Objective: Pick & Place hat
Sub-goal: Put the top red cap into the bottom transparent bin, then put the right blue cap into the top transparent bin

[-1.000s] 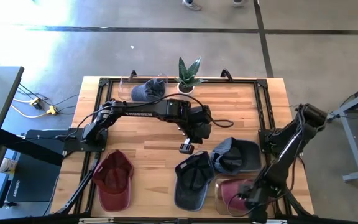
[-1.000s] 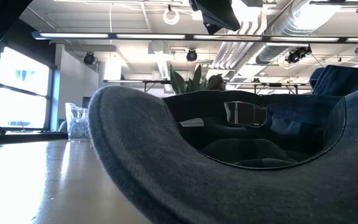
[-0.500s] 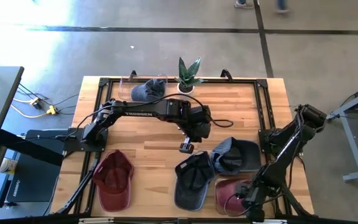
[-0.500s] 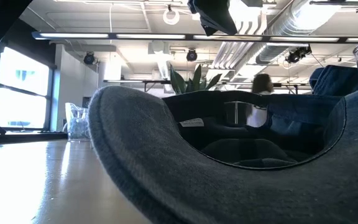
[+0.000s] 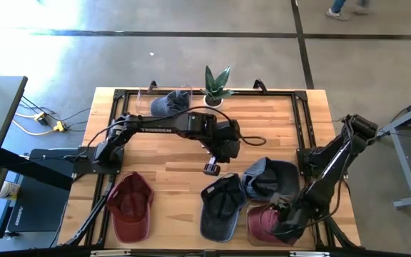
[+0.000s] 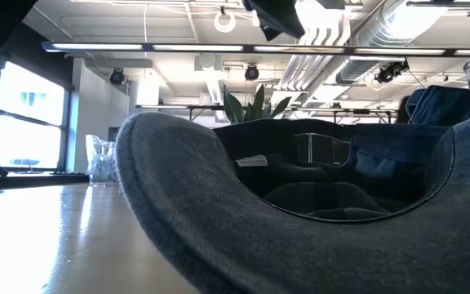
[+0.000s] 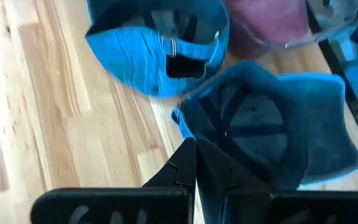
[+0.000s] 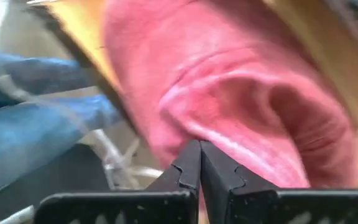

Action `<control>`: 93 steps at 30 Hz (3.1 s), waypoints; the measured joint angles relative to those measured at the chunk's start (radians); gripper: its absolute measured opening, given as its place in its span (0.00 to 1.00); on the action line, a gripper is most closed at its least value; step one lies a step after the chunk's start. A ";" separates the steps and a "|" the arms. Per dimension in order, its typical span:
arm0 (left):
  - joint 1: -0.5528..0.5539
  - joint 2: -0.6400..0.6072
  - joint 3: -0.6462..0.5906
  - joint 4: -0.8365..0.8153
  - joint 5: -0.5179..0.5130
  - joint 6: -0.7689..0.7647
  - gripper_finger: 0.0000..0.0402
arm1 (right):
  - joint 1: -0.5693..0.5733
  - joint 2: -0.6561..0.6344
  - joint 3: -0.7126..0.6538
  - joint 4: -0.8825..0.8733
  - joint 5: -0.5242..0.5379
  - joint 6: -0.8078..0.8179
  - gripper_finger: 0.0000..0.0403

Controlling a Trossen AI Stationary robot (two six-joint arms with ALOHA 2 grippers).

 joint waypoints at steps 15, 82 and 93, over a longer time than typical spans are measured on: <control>0.000 -0.020 0.002 0.002 -0.023 0.022 0.00 | -0.015 0.068 0.023 0.089 -0.142 -0.108 0.01; 0.163 -0.204 -0.098 -0.061 -0.006 0.105 0.00 | -0.531 -0.225 -0.367 0.444 0.132 0.274 0.36; 0.163 -0.301 -0.097 -0.094 -0.136 0.056 0.00 | -0.772 -0.300 -0.274 0.609 0.191 -0.149 0.07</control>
